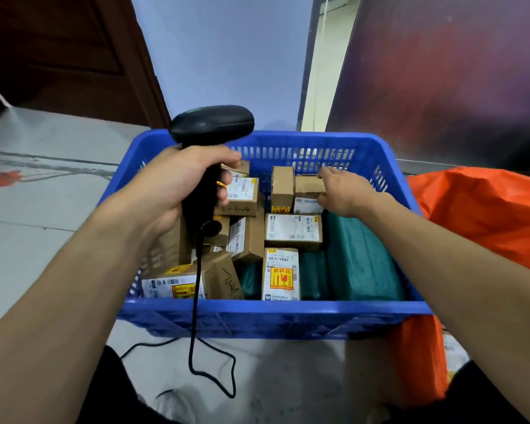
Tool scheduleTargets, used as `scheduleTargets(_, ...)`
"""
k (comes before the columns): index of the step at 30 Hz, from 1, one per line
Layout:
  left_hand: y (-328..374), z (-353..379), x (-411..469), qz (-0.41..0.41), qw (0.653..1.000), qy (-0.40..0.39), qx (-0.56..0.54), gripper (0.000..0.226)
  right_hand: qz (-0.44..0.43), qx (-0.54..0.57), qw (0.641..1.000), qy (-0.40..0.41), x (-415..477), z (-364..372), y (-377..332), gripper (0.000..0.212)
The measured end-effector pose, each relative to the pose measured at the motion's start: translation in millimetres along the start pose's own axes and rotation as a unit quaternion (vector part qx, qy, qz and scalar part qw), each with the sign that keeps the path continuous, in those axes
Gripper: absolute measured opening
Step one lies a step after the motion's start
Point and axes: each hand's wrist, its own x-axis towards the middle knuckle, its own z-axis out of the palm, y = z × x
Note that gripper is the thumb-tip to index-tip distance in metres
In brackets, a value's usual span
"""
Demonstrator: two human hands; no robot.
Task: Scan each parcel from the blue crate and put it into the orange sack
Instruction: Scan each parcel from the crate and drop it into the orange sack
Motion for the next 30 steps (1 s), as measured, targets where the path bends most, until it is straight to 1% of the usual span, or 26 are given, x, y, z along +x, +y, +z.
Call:
scheduleTargets(4, -3.6, 4.3, 12.0, -0.015, 1.0, -0.001, 0.001, 0.012, 0.006, 0.005, 1.0, -0.023, 8.0, 6.5, 3.3, 0.061)
scheduleTargets(9, -6.8, 7.8, 23.7, -0.015, 1.0, 0.005, 0.004, 0.01, 0.014, 0.006, 1.0, -0.008, 17.3, 8.6, 12.0, 0.068)
scheduleTargets(14, -8.2, 5.4, 31.5, -0.007, 1.0, 0.024, -0.017, 0.01, 0.027, -0.006, 0.999, -0.031, 25.2, 20.6, 14.9, 0.071)
scheduleTargets(17, -8.7, 4.2, 34.1, -0.008, 0.999, 0.027, -0.018, 0.01, 0.03, -0.014, 0.999, -0.028, 30.3, 25.8, 12.5, 0.069)
scheduleTargets(22, -8.9, 7.4, 35.0, 0.002, 1.0, 0.026, -0.008, 0.012, 0.039, -0.031, 0.999, 0.005, 37.4, 29.5, 6.4, 0.062)
scheduleTargets(25, -7.8, 6.8, 33.2, 0.004, 1.0, 0.028, -0.007, 0.012, 0.045, -0.042, 0.998, -0.011, 39.3, 31.7, -0.2, 0.063)
scheduleTargets(28, -6.5, 5.1, 31.0, 0.004, 1.0, 0.029, -0.009, 0.012, 0.052, -0.06, 0.997, -0.018, 39.5, 31.3, -0.1, 0.056)
scheduleTargets(30, -6.0, 3.8, 29.2, 0.005, 1.0, 0.028, -0.007, 0.013, 0.059, -0.06, 0.996, -0.022, 40.1, 30.2, 1.7, 0.056)
